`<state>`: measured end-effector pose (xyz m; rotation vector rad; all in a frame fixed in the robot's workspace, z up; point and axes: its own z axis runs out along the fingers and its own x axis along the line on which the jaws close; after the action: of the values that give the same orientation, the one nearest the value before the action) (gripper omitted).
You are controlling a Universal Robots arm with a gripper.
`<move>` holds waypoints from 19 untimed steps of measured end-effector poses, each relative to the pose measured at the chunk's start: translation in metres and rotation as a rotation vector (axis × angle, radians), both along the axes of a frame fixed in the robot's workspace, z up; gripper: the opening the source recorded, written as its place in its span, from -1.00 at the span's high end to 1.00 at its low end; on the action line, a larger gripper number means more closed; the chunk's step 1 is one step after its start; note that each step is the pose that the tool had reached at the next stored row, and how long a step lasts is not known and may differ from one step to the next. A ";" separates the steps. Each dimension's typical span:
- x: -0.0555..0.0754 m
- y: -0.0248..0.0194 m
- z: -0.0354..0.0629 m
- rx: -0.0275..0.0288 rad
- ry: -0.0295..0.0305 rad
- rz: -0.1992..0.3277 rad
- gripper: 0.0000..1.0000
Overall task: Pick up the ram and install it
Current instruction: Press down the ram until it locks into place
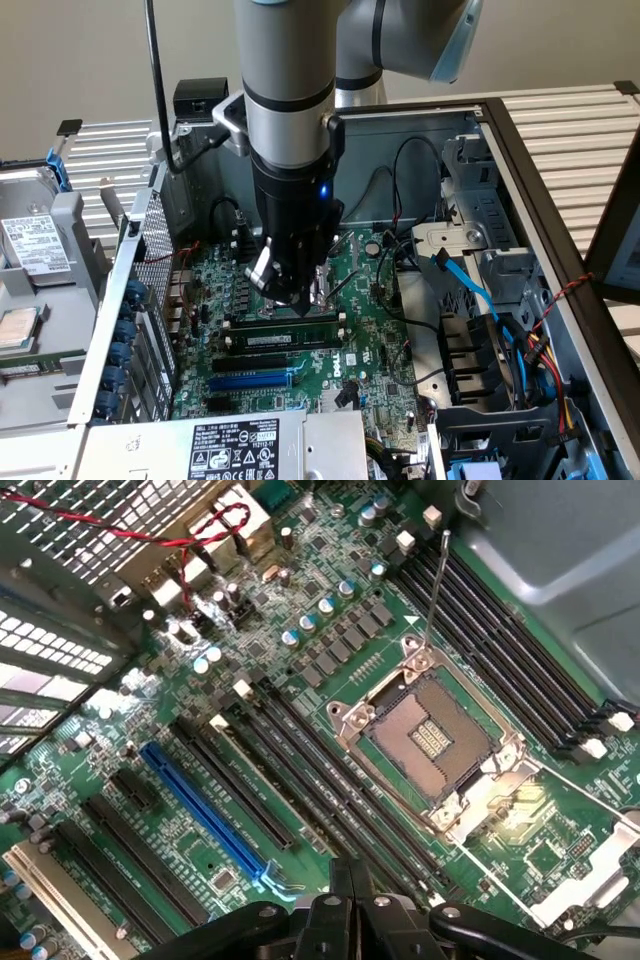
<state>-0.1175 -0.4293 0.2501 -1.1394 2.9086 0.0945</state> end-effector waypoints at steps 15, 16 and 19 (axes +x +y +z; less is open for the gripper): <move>0.000 0.0000 -0.0025 0.0000 0.0000 -0.274 0.76; 0.000 0.0000 -0.0026 0.0000 -0.0001 -0.293 0.76; 0.001 0.0000 -0.0031 0.0001 -0.0001 -0.347 0.76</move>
<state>-0.1170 -0.4293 0.2469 -0.6179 3.0517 0.0885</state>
